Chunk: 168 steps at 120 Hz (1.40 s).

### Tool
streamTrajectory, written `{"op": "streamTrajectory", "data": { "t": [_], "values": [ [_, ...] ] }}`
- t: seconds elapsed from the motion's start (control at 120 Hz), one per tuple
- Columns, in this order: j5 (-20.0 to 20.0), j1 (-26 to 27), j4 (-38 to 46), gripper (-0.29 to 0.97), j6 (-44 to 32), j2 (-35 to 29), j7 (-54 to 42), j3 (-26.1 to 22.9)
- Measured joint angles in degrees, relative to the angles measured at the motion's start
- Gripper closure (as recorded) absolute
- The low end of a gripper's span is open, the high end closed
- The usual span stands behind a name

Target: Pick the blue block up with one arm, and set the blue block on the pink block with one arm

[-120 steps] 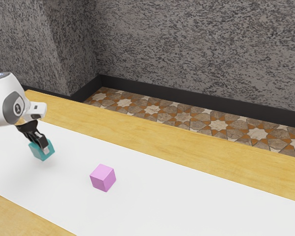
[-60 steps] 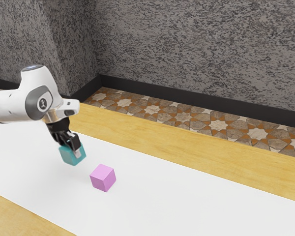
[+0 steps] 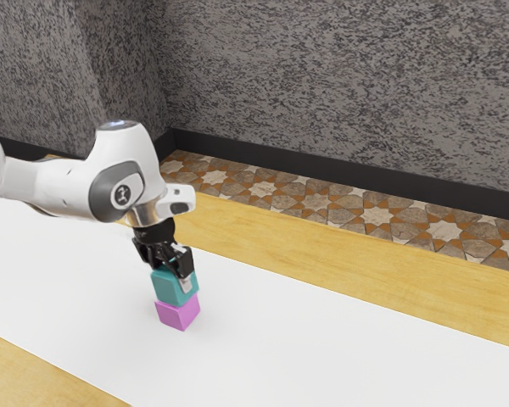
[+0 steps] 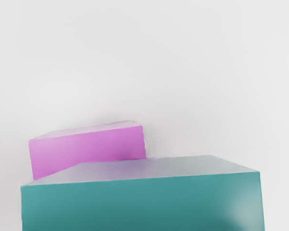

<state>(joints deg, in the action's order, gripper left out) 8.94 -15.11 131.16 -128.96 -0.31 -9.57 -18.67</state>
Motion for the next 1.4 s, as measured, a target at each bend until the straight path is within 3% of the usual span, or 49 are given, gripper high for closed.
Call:
{"op": "streamTrajectory", "data": {
  "t": [0.342,0.642,0.942,1.4],
  "values": [
    [-4.07,8.34,-0.25,0.33,-0.14,-0.15,4.87,0.79],
    [-4.79,9.86,-0.27,0.34,-0.23,-0.17,6.57,1.44],
    [-4.86,4.71,-0.27,0.34,-0.53,0.20,7.79,1.09],
    [-9.44,-10.26,-1.87,0.34,-2.17,2.40,8.76,-1.31]
  ]
}}
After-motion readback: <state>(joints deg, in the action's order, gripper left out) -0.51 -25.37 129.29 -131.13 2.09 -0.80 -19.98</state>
